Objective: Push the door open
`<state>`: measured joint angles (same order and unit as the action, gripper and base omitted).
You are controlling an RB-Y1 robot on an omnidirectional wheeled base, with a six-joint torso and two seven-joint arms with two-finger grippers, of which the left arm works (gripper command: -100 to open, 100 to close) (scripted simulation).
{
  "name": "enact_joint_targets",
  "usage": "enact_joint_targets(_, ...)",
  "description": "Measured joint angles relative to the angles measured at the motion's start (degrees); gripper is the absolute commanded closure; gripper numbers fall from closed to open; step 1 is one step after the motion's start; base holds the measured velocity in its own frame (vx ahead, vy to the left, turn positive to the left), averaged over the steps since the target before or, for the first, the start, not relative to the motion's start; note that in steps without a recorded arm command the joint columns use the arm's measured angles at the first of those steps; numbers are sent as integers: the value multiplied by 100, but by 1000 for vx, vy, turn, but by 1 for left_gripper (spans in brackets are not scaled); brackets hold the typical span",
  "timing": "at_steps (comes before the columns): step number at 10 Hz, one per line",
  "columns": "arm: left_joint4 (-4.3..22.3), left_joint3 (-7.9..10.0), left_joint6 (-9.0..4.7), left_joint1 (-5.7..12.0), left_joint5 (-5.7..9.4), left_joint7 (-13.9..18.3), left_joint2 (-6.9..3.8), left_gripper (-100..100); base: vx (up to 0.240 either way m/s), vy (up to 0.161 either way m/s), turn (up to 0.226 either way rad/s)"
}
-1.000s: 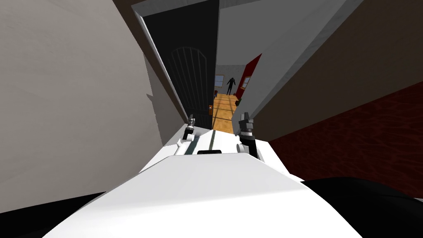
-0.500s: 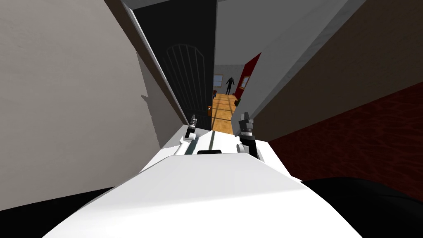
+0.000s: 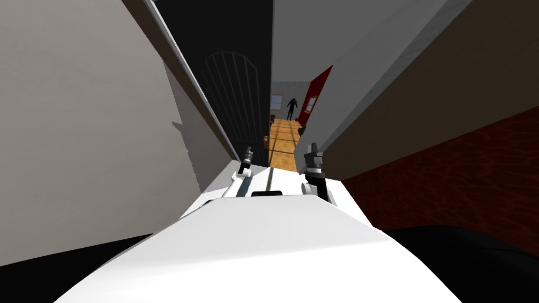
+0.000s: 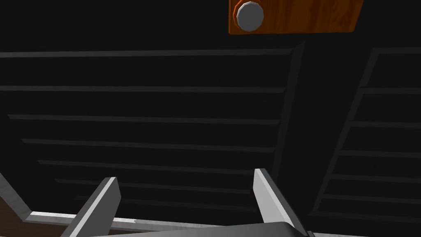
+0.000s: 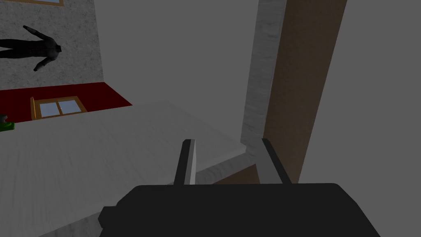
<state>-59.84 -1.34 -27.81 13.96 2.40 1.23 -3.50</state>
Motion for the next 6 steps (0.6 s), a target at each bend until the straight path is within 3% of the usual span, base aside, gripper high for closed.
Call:
enact_joint_targets(2,421,-1,-29,257,4,-9,41,-100,98,-11,-40)
enact_joint_targets(3,487,-16,27,314,1,-15,62,-100,100,-2,-34)
enact_joint_targets(6,1000,-34,14,612,4,-15,116,-100,99,-4,-35)
